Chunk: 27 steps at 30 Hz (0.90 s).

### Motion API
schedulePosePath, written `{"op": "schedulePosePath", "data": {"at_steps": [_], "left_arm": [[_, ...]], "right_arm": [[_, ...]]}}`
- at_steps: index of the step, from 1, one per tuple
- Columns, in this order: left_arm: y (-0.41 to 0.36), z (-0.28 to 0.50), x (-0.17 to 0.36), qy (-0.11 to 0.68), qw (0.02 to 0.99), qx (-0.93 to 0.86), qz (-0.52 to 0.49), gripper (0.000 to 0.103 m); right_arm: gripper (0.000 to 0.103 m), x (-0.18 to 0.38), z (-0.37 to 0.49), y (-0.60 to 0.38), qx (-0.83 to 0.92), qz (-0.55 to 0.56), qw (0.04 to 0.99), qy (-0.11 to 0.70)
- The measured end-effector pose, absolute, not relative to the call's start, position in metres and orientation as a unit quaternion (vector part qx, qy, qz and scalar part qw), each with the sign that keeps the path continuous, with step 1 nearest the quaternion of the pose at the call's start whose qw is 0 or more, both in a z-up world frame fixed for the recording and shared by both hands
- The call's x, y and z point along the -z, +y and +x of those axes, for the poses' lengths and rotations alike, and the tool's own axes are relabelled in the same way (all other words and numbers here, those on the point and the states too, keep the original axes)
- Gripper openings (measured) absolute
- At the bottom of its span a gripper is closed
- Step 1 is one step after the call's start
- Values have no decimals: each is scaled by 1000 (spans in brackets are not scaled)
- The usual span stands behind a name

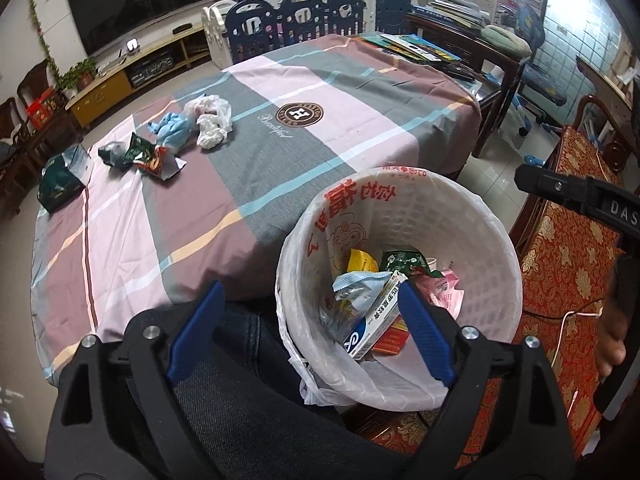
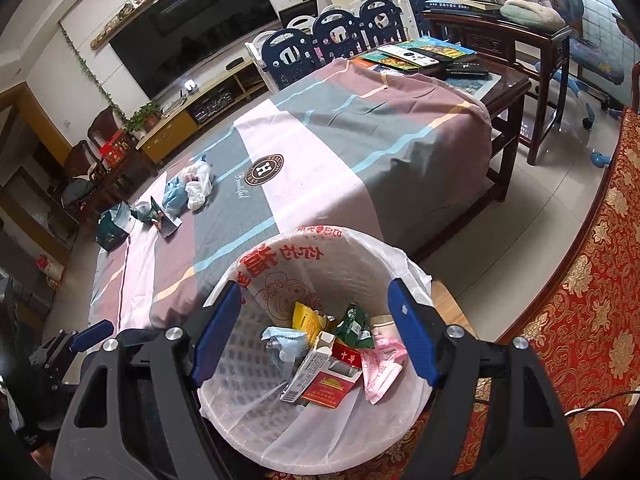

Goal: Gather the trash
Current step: 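Grasp the green chip bag on the table with the left tool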

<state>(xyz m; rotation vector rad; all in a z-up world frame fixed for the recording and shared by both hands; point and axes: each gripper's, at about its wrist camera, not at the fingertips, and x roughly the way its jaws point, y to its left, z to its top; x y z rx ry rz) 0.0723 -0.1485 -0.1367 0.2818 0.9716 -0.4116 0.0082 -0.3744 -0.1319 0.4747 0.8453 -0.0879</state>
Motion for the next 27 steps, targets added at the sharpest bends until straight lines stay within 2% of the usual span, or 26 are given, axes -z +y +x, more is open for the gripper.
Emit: {"op": "schedulePosePath", "data": {"at_steps": [10, 17, 22, 27], "left_arm": [[-97, 99, 143, 491, 862, 117, 41, 93], [-56, 125, 138, 466, 882, 60, 14, 93], [-22, 184, 141, 470, 880, 42, -57, 93], [-13, 278, 158, 486, 868, 26, -103, 93]], "right_arm": [[75, 135, 12, -364, 32, 220, 882, 416], [75, 139, 15, -356, 26, 213, 879, 425], [75, 151, 22, -354, 31, 212, 872, 440], [75, 168, 33, -358, 43, 219, 860, 459]]}}
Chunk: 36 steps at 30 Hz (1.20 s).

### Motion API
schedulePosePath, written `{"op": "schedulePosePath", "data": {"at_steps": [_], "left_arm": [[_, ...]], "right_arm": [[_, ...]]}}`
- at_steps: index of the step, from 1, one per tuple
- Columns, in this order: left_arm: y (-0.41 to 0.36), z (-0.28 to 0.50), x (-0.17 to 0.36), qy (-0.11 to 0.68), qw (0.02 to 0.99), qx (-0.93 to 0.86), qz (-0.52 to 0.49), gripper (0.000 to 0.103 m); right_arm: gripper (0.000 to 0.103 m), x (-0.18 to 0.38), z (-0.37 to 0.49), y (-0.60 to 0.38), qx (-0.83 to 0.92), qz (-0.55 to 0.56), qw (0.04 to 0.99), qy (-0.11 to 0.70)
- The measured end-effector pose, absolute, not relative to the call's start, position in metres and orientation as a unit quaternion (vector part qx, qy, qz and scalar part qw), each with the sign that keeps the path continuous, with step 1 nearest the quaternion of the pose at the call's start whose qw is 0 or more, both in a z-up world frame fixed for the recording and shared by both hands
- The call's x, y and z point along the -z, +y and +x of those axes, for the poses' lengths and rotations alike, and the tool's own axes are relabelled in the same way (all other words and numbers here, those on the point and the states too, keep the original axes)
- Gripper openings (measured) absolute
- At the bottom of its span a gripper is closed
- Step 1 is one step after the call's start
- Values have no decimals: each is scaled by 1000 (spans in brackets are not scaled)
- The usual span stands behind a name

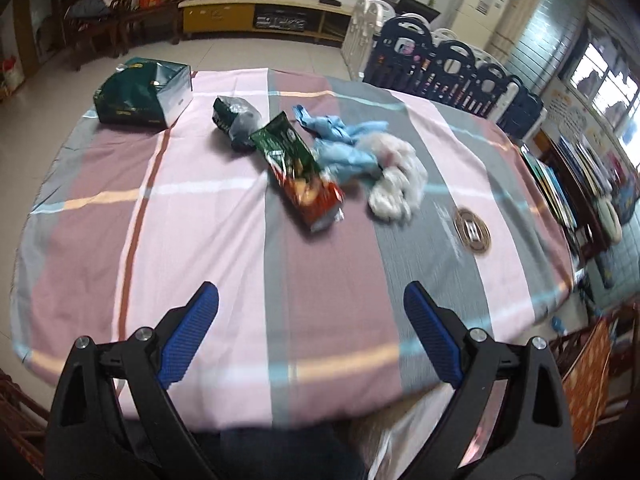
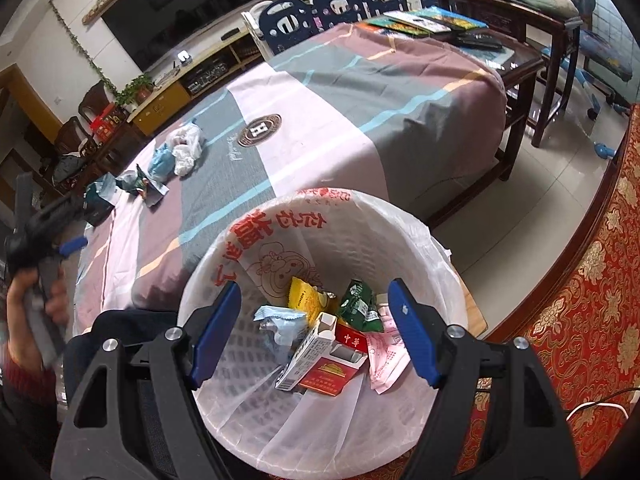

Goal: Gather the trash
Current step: 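Grasp the green chip bag on the table with the left tool, then grasp the blue face mask with the right tool while the left tool holds the green bag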

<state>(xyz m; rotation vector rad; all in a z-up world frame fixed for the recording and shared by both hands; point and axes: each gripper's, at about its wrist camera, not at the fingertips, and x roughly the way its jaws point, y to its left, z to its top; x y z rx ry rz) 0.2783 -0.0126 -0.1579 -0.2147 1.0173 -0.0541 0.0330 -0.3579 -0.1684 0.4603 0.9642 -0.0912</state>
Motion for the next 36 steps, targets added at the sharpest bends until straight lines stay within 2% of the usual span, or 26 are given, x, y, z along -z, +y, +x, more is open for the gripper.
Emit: {"op": "schedulePosePath", "data": {"at_steps": [7, 8, 9, 11, 13, 20, 28, 32, 36], "left_arm": [[-27, 392, 209, 538, 836, 5, -102, 93], [-26, 400, 218, 546, 832, 4, -99, 80], [-26, 406, 228, 560, 823, 11, -100, 51], [-19, 406, 243, 585, 802, 31, -116, 19], [-6, 390, 239, 568, 811, 44, -132, 10], [42, 276, 197, 519, 853, 5, -60, 9], [101, 226, 212, 534, 837, -52, -114, 9], [101, 217, 216, 525, 843, -34, -111, 9], [101, 214, 220, 525, 841, -28, -127, 9]], "right_arm": [[75, 187, 51, -364, 61, 234, 841, 484], [75, 188, 54, -364, 63, 235, 839, 486], [75, 188, 57, -364, 64, 235, 839, 487], [75, 188, 64, -364, 64, 236, 839, 486], [75, 188, 73, -360, 60, 233, 840, 485], [75, 176, 150, -297, -25, 199, 860, 469], [75, 153, 293, -143, -159, 81, 882, 436], [75, 179, 370, -81, -150, 18, 868, 472], [74, 216, 403, -53, -112, -43, 850, 513]]}}
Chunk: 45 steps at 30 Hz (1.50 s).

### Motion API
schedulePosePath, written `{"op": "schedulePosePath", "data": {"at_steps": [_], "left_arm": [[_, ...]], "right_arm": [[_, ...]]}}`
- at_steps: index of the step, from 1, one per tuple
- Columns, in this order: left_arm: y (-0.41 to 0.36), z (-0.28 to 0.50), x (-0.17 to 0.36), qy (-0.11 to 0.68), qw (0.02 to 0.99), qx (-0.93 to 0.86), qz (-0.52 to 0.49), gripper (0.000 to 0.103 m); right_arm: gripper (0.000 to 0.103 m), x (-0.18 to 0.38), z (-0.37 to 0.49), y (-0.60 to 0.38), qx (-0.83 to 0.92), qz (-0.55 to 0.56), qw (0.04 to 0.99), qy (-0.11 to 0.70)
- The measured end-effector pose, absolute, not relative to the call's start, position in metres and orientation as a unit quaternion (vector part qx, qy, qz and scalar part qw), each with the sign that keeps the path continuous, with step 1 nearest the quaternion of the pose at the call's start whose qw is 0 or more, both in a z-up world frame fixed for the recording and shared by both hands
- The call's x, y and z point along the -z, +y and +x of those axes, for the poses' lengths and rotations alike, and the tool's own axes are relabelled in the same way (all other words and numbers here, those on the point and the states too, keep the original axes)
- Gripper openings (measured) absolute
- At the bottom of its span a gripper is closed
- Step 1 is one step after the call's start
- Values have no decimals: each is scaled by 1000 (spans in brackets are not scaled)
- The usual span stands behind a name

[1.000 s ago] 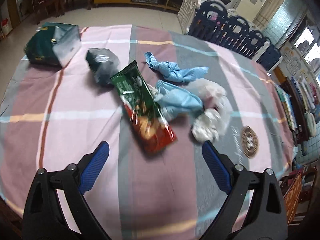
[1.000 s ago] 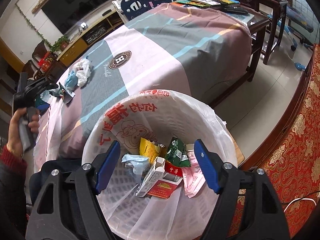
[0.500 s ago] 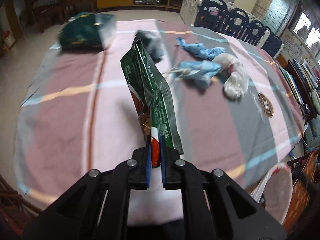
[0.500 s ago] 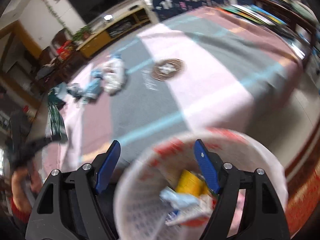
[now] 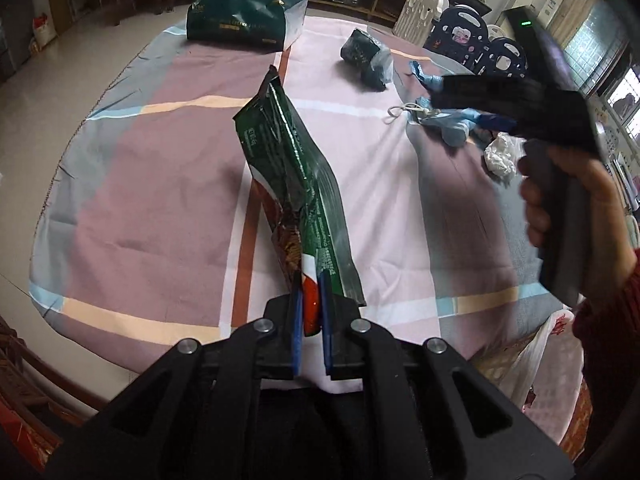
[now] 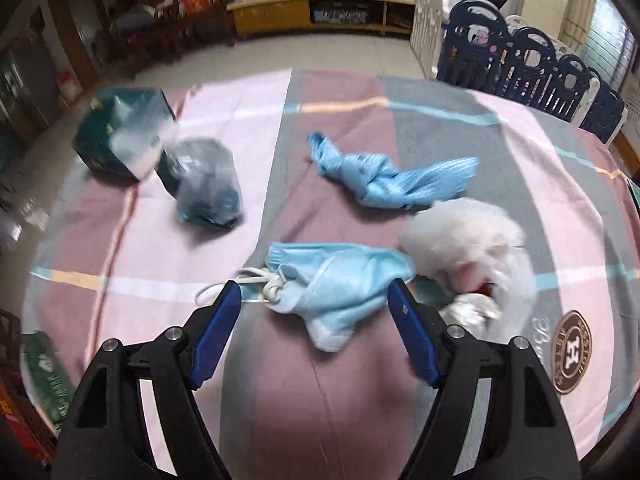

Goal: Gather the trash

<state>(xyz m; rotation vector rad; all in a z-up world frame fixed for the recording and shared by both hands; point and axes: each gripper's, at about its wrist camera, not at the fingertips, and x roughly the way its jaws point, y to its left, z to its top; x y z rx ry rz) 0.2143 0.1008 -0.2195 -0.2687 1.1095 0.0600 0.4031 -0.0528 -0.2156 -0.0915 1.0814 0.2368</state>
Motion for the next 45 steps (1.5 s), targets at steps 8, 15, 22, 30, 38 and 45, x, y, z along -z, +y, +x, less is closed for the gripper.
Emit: {"op": "schedulePosePath", "data": {"at_steps": [8, 15, 22, 30, 38, 45], "left_arm": [[98, 216, 218, 516, 848, -26, -121, 9], [98, 214, 214, 506, 853, -14, -129, 8], [96, 212, 212, 502, 856, -7, -121, 8], [103, 209, 209, 496, 857, 4, -139, 8], [103, 204, 201, 486, 862, 6, -140, 8], [98, 202, 195, 483, 865, 9, -136, 8]], "right_arm": [[8, 222, 363, -59, -95, -23, 848, 520], [7, 184, 250, -66, -76, 31, 876, 475], [7, 180, 188, -59, -18, 36, 887, 460], [7, 172, 166, -66, 31, 37, 900, 434], [7, 163, 158, -62, 34, 30, 908, 416], [7, 165, 158, -69, 35, 50, 905, 422]]}}
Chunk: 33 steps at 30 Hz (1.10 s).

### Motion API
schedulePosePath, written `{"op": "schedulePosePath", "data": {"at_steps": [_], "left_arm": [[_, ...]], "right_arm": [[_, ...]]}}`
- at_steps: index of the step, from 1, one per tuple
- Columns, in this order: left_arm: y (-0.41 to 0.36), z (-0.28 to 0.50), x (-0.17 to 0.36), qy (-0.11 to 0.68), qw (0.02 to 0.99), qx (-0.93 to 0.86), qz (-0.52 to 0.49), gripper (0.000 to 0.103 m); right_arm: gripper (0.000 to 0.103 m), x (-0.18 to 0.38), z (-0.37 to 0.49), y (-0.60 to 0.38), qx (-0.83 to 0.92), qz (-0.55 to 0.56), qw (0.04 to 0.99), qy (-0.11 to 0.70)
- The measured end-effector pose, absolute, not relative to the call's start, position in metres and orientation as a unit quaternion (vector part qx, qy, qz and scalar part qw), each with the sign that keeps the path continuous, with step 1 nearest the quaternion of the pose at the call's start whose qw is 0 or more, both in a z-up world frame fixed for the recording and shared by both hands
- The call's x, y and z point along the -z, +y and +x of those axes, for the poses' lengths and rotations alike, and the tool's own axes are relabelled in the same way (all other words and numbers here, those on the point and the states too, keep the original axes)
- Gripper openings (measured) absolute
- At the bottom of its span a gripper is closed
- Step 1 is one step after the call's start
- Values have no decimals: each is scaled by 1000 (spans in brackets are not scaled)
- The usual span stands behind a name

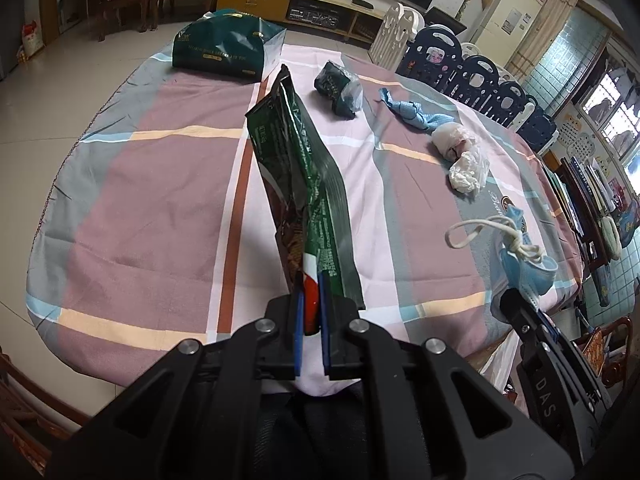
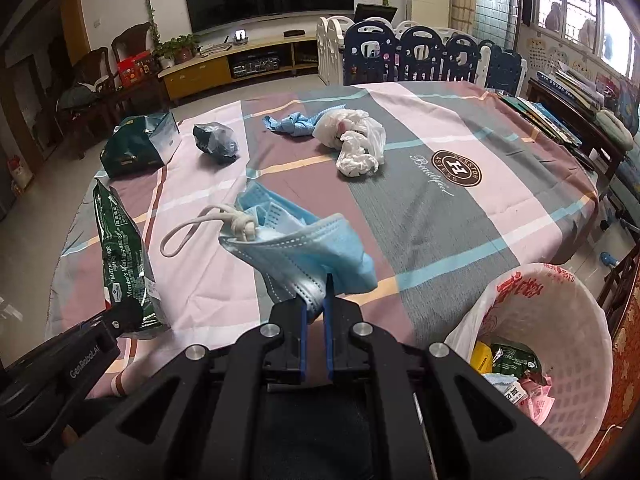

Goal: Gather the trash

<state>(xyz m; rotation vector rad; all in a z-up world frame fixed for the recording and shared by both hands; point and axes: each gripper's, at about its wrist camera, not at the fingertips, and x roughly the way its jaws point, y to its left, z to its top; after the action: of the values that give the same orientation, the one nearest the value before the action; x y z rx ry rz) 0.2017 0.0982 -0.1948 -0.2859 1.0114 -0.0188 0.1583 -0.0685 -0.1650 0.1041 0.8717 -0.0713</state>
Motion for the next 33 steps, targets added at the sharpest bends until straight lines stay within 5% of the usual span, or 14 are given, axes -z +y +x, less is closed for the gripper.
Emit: {"op": "schedulePosePath", "data": {"at_steps": [33], "left_arm": [[96, 197, 191, 476, 869, 6, -131, 8]], "right_arm": [[7, 167, 158, -73, 29, 71, 901, 427]]}}
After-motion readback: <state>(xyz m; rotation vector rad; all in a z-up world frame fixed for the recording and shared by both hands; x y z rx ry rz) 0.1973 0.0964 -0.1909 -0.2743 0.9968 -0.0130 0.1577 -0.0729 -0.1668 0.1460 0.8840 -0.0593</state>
